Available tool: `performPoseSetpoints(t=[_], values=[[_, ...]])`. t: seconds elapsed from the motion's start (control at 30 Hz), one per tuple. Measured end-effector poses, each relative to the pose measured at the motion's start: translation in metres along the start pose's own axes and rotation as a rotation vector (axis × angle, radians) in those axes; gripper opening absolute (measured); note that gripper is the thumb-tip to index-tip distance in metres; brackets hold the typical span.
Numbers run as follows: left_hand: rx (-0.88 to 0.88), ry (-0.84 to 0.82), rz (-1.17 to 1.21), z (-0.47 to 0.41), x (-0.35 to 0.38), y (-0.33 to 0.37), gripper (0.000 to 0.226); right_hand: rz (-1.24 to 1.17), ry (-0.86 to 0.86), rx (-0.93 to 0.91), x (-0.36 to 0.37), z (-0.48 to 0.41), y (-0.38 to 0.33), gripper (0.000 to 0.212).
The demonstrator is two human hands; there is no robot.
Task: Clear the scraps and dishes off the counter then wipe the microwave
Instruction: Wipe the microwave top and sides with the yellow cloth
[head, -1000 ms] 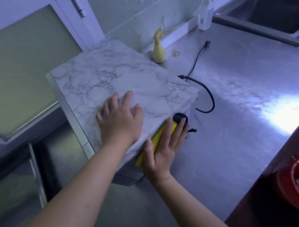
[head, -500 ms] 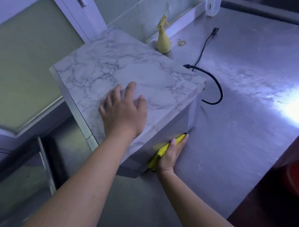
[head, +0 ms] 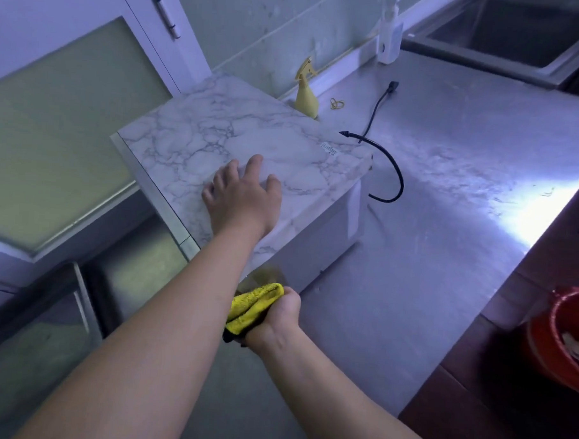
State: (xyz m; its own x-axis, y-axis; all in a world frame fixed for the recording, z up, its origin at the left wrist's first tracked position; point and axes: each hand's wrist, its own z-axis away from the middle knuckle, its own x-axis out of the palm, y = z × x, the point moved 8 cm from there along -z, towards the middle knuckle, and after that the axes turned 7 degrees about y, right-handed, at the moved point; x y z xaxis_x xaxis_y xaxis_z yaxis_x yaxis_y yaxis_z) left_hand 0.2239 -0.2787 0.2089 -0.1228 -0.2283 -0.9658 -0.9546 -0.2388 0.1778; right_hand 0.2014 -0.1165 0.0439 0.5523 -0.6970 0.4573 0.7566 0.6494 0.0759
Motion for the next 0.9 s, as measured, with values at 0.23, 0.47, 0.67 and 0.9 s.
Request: performPoseSetpoints(t=[0.23, 0.47, 0.67, 0.9], values=[[0.0, -0.046, 0.015, -0.002, 0.0, -0.001, 0.052, -0.158, -0.292, -0.074, -0.046, 0.063, -0.044, 0.047], [0.23, -0.331, 0.075, -0.012, 0.0, -0.021, 0.055, -0.119, -0.199, -0.396, -0.084, 0.096, -0.12, 0.065], [0.175, -0.059, 0.027, 0.002, -0.008, -0.073, 0.058, 0.137, -0.178, -0.836, -0.021, 0.144, -0.18, 0.014], [0.146, 0.035, 0.103, 0.003, -0.015, -0.073, 0.054, 0.434, 0.241, -1.492, 0.061, 0.129, -0.173, 0.075]])
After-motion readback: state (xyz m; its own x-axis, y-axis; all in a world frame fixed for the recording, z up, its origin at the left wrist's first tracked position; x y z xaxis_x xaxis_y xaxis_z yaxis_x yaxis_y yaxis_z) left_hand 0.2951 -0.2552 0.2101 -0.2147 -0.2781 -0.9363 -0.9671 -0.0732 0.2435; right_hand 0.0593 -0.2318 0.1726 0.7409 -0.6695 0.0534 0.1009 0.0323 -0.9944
